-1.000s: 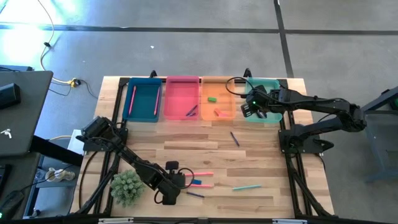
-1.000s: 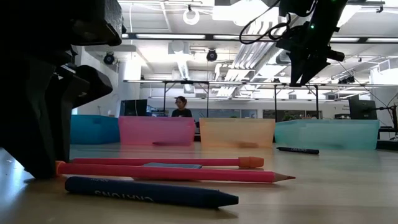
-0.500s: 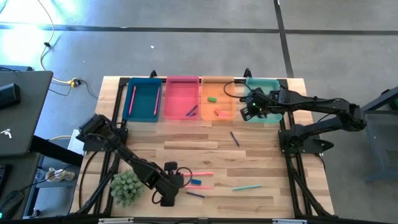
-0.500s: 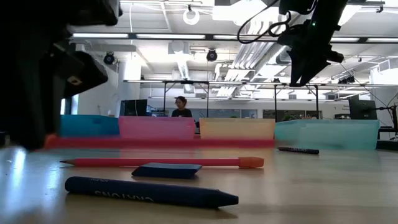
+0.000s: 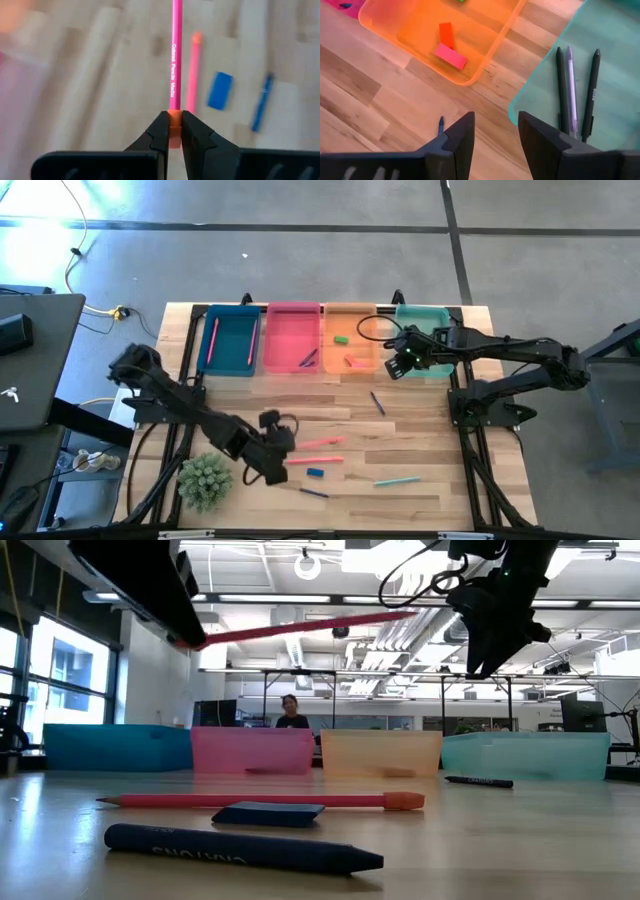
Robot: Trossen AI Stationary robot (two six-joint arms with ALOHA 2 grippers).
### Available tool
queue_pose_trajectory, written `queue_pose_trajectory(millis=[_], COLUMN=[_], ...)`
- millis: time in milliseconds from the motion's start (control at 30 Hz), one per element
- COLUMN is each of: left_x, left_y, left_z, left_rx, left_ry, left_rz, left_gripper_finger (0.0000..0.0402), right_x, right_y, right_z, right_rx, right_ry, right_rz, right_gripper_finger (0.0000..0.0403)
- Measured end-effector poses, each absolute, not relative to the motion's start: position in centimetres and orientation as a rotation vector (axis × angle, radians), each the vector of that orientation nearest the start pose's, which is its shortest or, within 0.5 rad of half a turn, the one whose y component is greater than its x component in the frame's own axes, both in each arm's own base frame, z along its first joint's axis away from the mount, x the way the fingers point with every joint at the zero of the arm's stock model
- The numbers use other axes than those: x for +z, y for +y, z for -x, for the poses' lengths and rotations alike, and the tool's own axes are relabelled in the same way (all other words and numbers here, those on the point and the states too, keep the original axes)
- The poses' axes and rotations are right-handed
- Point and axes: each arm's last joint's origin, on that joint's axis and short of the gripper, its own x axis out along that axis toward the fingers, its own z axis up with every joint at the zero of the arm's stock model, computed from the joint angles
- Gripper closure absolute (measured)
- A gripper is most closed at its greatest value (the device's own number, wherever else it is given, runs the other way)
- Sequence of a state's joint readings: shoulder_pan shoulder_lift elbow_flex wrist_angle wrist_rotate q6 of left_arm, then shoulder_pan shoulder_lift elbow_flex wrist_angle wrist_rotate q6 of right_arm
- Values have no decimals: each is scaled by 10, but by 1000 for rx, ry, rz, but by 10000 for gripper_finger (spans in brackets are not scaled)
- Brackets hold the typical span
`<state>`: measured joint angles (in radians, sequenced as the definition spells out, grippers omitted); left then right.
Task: Sort crayons/erasers/pens/pencils in bins
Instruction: Put the bottom pink pencil into the blue bin
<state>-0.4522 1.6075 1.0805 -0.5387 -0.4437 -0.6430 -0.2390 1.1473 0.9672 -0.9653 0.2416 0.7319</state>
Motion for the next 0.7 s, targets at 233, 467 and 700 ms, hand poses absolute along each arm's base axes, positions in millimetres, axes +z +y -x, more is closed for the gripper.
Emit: queue_pose_trajectory(millis=[233,467,700], left_x=[232,239,252], left_y=[-84,-32,7], left_z=[-262,-224,-186], left_rx=[469,660,867], left_ry=[855,803,798], left_rz=[127,266,313], left_gripper_finger=[387,387,387], right_x=[272,273,273], right_y=[-55,-55,-55], right_z=[-196,-198,-198], right_rx=[-816,-806,-796], right_ry=[943,928,923], right_rz=[-632,-626,-614], right_gripper_finger=[258,258,258])
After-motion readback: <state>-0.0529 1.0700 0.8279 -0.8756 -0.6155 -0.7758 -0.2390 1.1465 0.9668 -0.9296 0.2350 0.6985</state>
